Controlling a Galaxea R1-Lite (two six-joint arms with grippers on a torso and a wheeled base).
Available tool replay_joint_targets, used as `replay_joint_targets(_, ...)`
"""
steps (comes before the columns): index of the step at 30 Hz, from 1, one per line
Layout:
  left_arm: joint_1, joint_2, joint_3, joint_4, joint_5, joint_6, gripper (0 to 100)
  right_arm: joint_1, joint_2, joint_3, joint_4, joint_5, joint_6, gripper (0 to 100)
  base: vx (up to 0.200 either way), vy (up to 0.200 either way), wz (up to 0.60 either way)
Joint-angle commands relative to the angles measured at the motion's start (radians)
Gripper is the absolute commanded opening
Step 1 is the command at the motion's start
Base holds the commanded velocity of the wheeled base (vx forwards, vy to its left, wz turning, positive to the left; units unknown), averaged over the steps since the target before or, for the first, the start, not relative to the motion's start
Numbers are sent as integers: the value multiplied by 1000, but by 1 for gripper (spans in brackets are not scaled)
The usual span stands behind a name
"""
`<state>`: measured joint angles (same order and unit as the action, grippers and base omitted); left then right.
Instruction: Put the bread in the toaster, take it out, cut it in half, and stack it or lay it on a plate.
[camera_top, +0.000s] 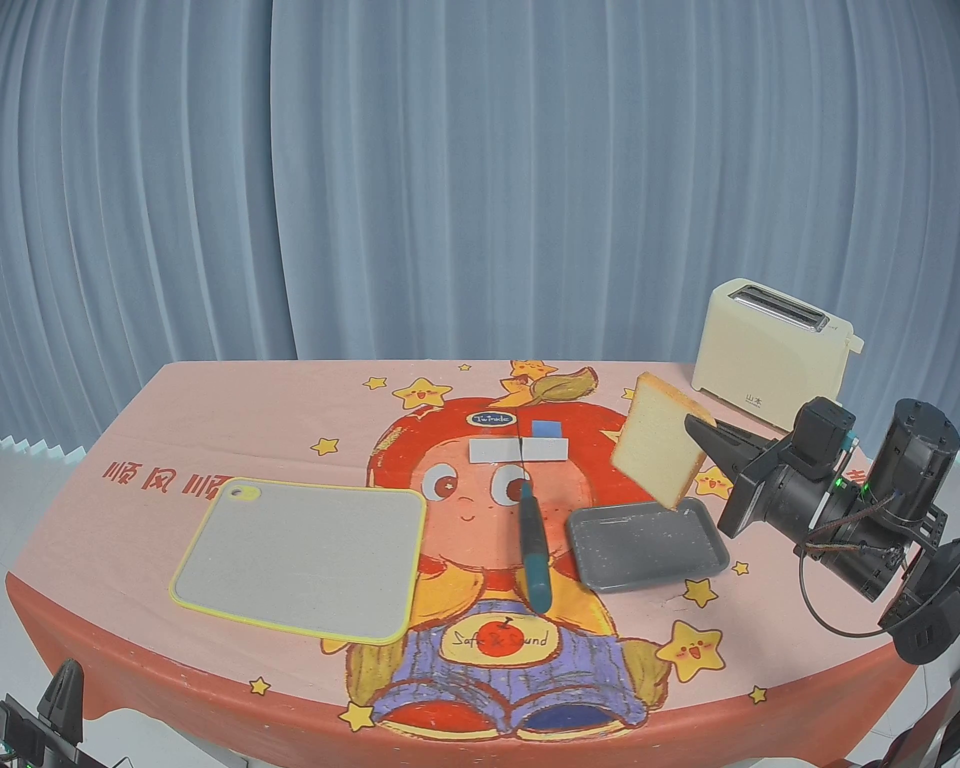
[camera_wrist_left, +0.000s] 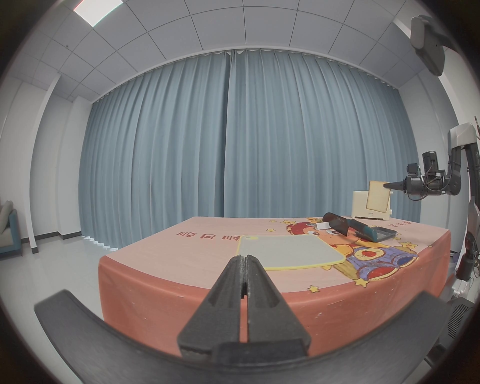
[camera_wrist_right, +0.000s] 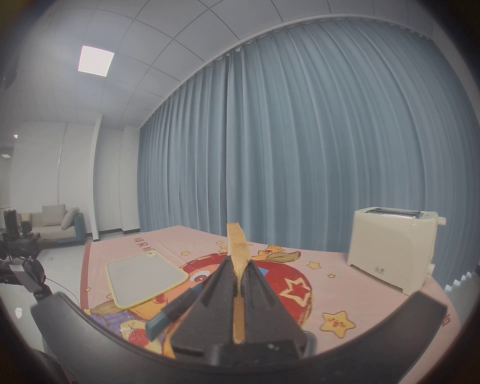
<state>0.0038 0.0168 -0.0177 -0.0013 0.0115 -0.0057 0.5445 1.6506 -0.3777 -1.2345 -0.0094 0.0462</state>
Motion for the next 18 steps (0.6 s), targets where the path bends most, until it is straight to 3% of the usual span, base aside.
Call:
replay_joint_targets(1,1,2,18,0,1,0,0,6,1,0,0,-1,0,0,0,200,0)
replay_joint_targets(14,1,2,18,0,1,-2,0,20,0,5,0,-15,0,0,0,200,0)
replay_joint_targets(18,1,2,18,0,2,0,0,20,0,5,-2,-15,0,0,0,0,0)
